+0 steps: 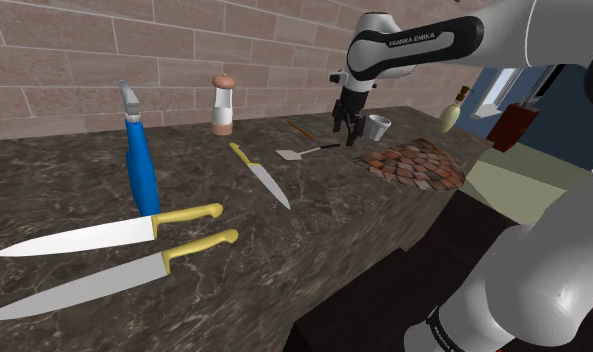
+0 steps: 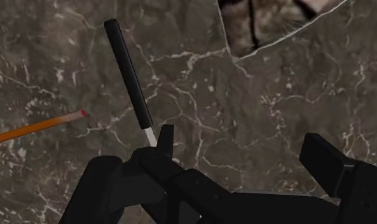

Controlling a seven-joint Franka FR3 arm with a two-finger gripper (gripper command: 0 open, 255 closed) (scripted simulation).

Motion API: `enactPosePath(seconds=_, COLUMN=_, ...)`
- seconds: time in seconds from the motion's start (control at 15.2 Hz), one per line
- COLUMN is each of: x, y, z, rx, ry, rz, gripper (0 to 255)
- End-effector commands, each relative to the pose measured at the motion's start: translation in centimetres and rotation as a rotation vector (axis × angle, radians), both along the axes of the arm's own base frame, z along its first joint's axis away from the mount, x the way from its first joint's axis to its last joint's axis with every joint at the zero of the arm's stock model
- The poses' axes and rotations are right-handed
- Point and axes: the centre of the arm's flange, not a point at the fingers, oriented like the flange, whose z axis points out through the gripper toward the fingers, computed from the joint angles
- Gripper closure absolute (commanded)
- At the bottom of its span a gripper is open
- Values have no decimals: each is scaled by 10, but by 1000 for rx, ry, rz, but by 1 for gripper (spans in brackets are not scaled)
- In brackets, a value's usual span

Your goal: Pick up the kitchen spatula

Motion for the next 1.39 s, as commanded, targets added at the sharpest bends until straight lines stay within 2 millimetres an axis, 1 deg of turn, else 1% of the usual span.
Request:
enactPosePath(seconds=0.0, x=24, y=5, z=-9, rx=8, ry=6, rz=108, gripper=0)
enactPosePath(seconds=0.26, x=68, y=24, z=-26, rx=24, ry=19, rz=310, gripper=0)
enactPosePath(seconds=0.33, x=76, y=28, z=-29, rx=27, ry=21, rz=349, gripper=0)
enactPosePath(seconds=0.79, x=76, y=28, z=-66, rx=27, ry=21, rz=349, gripper=0)
enactPosePath(seconds=0.92, x=76, y=28, z=-69, rx=27, ry=21, rz=349, gripper=0)
enactPosePath(seconds=0.99, x=77, y=28, z=-70, rx=27, ry=21, rz=349, gripper=255)
enactPosePath(seconds=1.32, x=77, y=29, z=-70, rx=27, ry=21, rz=349, gripper=255)
